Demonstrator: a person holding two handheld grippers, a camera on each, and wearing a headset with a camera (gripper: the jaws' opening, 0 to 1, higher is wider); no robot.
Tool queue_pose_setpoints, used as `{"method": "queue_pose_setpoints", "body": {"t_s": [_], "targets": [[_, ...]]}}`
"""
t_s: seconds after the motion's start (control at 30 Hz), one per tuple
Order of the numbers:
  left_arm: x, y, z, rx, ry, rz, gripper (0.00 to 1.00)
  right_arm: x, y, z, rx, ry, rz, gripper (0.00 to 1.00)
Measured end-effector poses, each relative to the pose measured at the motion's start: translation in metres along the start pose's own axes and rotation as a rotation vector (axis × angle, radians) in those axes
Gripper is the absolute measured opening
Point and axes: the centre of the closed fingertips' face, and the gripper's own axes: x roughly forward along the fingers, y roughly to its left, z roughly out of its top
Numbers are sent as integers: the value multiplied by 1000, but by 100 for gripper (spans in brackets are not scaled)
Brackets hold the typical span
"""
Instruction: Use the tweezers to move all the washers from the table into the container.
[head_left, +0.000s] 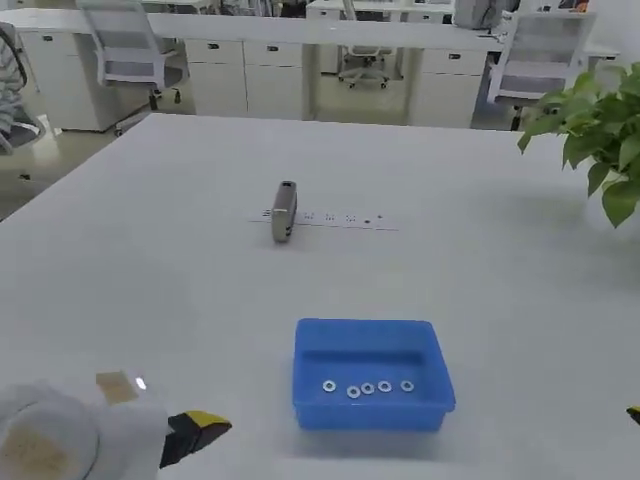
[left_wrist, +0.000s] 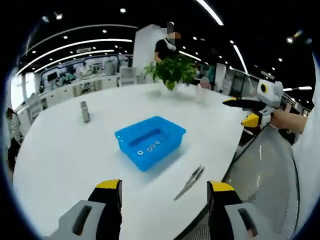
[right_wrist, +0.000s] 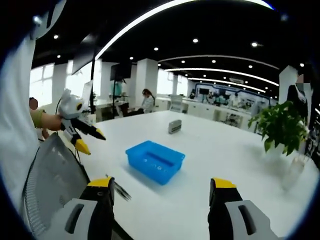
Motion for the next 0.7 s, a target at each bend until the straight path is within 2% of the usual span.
{"method": "queue_pose_setpoints", "body": {"t_s": [0.03, 0.07, 0.1, 0.13, 0.2, 0.27, 0.3, 0.33, 0.37, 0.43, 0.47, 0.7], "targets": [[-6, 4, 5, -19, -36, 23, 75, -1, -3, 3, 15, -16, -9, 79], [-14, 10, 14, -48, -96, 60, 77, -2, -5, 6, 23, -32, -21, 81], [-20, 14, 20, -64, -135, 88, 80, -3, -8, 9, 30, -49, -33, 84], [-28, 22, 29, -87, -196, 133, 82, -4, -10, 11, 31, -58, -40, 86], [-41, 29, 45, -109, -306, 185, 93, -4, -14, 18, 31, -95, -67, 93], [-51, 37, 54, -120, -374, 233, 98, -5, -16, 26, 45, -143, -83, 99], [-58, 41, 59, -121, -417, 254, 99, -7, -17, 27, 45, -143, -84, 98], [-61, 42, 62, -124, -448, 262, 99, -7, -18, 32, 58, -175, -94, 99], [-64, 43, 68, -132, -488, 268, 99, -7, -18, 32, 62, -179, -93, 99], [-65, 42, 70, -174, -517, 259, 99, -6, -18, 32, 77, -178, -90, 99], [-65, 42, 70, -169, -519, 267, 99, -5, -18, 32, 79, -178, -92, 99], [-54, 35, 62, -135, -455, 272, 99, -1, -16, 29, 84, -167, -79, 99]]}}
